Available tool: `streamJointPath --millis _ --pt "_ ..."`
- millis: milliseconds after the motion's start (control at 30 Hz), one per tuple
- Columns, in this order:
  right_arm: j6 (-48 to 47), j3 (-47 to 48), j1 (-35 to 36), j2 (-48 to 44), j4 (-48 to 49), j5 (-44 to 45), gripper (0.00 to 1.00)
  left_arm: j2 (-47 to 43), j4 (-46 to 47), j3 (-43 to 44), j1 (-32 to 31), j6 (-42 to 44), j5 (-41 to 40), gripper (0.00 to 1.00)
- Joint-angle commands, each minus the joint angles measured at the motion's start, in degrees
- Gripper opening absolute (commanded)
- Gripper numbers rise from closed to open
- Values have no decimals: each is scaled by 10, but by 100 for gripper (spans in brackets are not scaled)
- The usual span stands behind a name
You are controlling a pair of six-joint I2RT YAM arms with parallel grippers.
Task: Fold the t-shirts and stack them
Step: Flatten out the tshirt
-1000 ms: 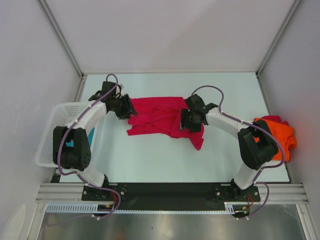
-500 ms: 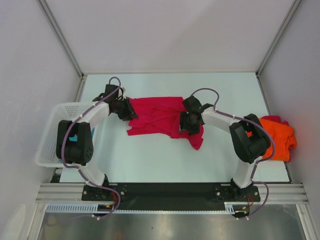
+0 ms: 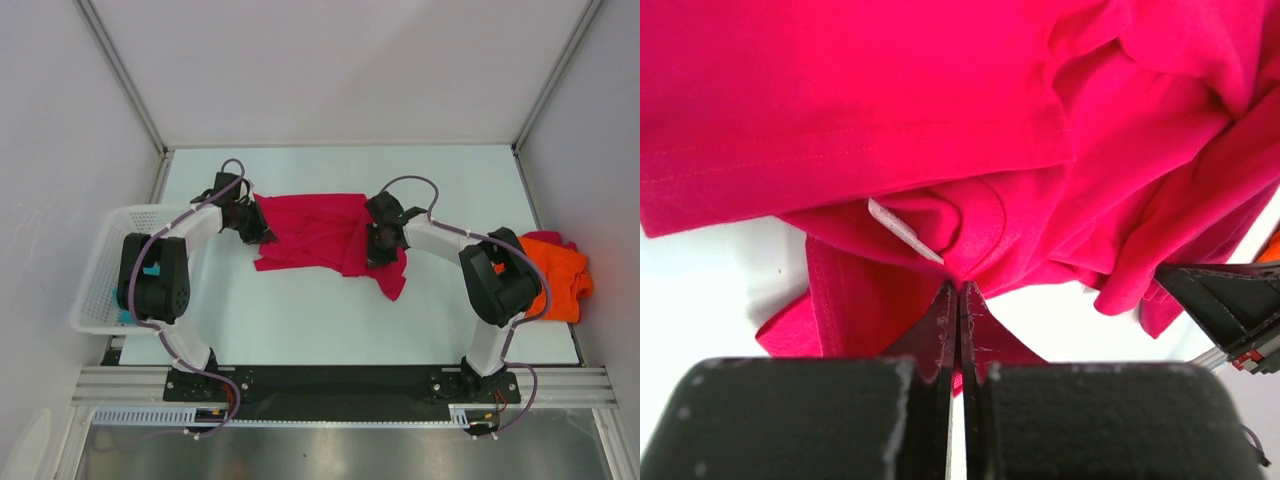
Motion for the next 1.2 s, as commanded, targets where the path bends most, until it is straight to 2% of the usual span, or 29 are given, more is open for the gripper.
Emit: streamJointPath --millis 0,400,600,667,900,1167 --pt "-18 44 -1 -68 -38 43 0 -24 -32 63 -3 11 8 0" --pt "-39 198 -58 -208 -160 136 0 -91 -162 268 51 32 36 0" --pt "-38 227 -92 -258 -186 183 0 -118 -185 302 106 35 50 0" --pt "-41 216 -130 -261 -186 177 0 -111 -187 309 129 35 51 0" --pt "-50 209 -197 -211 -168 161 0 -17 -195 386 141 31 42 0" --pt "-52 257 -252 -54 -156 158 0 168 -198 491 142 4 17 0"
